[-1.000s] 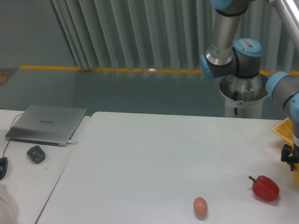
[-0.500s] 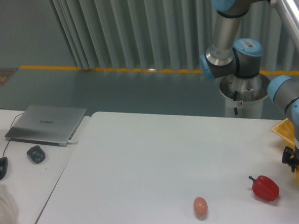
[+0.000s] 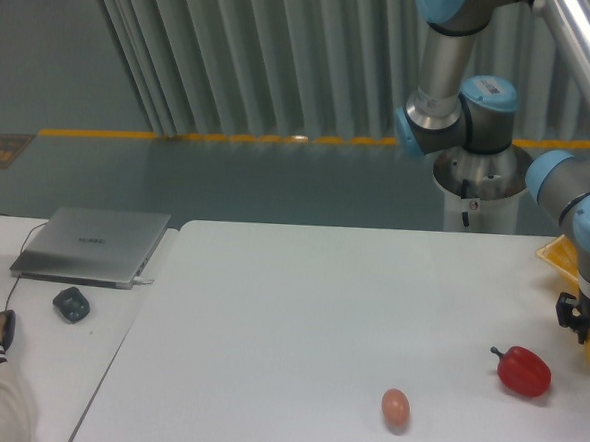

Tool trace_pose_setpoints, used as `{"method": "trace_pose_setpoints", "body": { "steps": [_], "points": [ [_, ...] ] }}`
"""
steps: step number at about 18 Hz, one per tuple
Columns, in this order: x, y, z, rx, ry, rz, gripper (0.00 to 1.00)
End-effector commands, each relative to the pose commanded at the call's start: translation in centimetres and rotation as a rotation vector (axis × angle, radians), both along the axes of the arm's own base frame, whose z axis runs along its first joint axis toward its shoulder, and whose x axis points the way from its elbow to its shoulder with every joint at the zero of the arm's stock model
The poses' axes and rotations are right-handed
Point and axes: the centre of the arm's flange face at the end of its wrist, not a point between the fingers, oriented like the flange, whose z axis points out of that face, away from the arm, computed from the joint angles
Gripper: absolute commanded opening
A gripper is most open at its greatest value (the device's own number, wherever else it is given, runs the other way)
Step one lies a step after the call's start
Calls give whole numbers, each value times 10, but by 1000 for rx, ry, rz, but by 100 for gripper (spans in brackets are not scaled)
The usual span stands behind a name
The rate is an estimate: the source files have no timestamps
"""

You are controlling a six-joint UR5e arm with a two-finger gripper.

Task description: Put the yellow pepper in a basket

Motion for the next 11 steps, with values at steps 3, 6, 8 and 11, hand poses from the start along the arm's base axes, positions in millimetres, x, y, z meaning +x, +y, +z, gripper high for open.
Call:
{"method": "trace_pose_setpoints", "body": {
  "steps": [3, 6, 8, 11],
  "points": [
    [4, 3, -1, -1, -1, -8, 44],
    [9, 7, 2, 1, 2, -15, 44],
    [17, 13, 7, 6, 8, -29, 44],
    [30, 19, 27, 23, 26, -51, 44]
  ]
}}
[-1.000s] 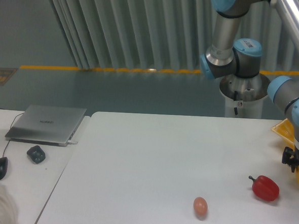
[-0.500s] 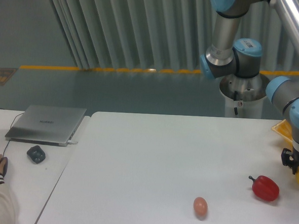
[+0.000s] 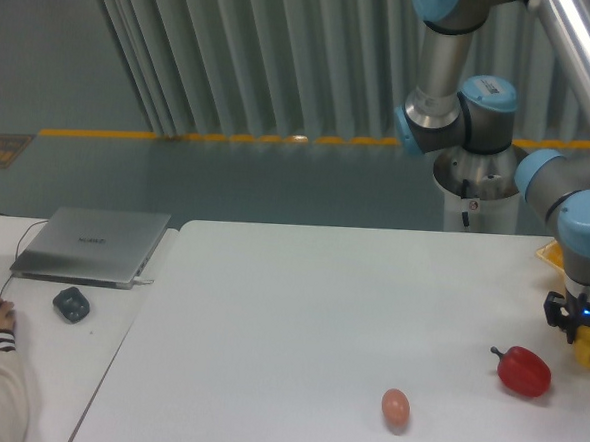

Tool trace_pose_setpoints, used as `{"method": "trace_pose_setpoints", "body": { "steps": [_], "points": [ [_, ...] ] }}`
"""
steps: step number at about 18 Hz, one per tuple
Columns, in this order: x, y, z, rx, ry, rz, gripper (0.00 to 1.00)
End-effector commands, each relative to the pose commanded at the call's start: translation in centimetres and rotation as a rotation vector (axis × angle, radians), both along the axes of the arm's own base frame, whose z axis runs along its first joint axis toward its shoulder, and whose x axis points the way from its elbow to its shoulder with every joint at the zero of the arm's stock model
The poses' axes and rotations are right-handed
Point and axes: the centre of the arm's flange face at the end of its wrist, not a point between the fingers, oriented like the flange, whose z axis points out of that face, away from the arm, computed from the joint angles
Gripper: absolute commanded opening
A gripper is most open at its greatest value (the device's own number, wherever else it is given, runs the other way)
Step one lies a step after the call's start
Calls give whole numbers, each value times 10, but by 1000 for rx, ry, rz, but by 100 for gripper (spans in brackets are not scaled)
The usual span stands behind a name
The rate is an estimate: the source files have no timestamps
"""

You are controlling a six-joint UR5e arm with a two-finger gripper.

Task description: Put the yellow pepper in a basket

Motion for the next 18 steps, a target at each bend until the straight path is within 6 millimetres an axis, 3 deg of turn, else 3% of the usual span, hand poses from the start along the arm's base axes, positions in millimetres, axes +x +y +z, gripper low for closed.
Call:
{"method": "trace_pose_setpoints", "body": {
  "steps": [7, 11, 14, 18],
  "points": [
    [11, -14, 53, 24, 6, -10, 44],
    [5, -40, 79, 19, -9, -45, 44],
    [-11, -67, 87, 6, -31, -62, 44],
    [-35, -99, 83, -9, -53, -87, 45]
  ]
}}
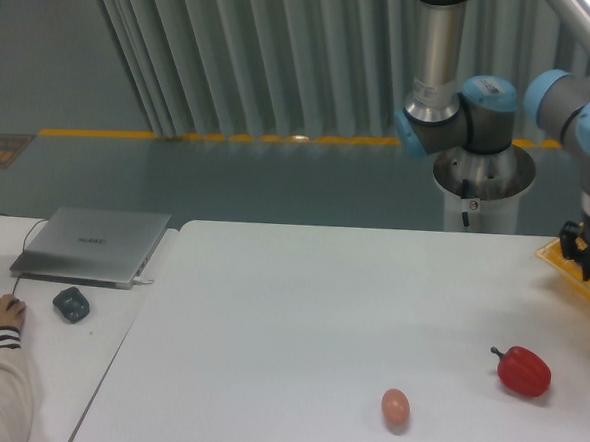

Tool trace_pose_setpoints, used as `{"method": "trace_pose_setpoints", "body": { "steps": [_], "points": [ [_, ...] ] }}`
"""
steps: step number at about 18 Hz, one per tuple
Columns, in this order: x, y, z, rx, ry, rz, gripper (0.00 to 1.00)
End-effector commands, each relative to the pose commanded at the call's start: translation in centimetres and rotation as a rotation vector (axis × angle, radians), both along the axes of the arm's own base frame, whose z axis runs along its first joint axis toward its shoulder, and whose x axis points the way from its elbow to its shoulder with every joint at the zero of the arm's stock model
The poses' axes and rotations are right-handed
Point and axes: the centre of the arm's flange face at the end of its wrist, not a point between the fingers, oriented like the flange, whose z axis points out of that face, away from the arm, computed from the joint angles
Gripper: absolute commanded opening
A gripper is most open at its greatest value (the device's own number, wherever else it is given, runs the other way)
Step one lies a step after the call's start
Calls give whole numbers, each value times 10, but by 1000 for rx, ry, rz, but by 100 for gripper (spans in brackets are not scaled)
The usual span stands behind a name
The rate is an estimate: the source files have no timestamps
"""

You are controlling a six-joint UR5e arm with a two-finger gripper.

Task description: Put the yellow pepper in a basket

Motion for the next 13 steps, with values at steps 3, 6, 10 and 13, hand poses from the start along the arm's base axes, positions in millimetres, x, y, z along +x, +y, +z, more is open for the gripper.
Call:
{"method": "trace_pose_setpoints", "body": {
  "steps": [3, 6, 10, 13],
  "points": [
    [-14, -17, -5, -6, -12, -3, 51],
    [-16, -18, -8, -6, -12, 1, 100],
    [-17, -16, -11, -8, -18, -1, 100],
    [-18, -17, -12, -10, -18, 1, 100]
  ]
}}
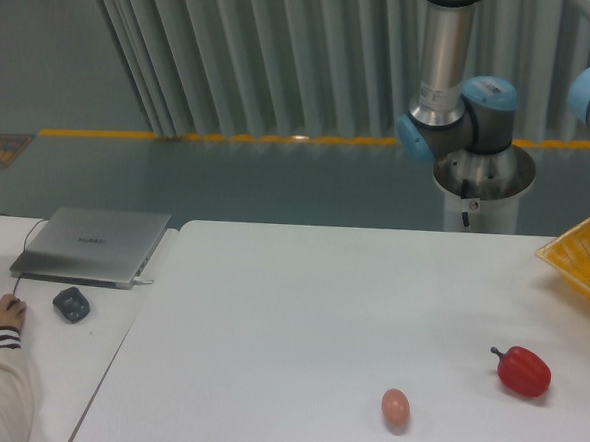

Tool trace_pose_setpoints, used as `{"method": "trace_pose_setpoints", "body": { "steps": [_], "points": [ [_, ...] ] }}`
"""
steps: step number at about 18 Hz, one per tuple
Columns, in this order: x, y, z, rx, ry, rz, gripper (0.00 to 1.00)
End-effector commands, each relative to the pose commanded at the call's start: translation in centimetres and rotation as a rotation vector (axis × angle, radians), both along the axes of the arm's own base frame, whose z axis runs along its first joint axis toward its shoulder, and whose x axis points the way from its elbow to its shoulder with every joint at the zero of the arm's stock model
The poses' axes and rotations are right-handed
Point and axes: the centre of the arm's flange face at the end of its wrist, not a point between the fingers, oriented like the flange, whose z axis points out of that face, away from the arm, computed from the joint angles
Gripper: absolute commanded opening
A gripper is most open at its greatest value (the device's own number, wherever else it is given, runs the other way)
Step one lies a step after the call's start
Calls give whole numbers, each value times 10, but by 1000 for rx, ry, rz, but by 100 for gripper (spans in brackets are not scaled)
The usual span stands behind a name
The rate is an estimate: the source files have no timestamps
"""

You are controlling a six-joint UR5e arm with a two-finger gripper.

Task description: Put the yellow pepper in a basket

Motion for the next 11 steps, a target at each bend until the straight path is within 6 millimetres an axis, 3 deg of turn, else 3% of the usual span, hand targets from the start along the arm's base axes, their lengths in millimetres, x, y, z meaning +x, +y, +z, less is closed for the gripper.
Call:
{"method": "trace_pose_setpoints", "body": {
  "steps": [5, 11],
  "points": [
    [-12, 4, -6, 0, -6, -45, 100],
    [-32, -5, -1, 57, -69, -417, 100]
  ]
}}
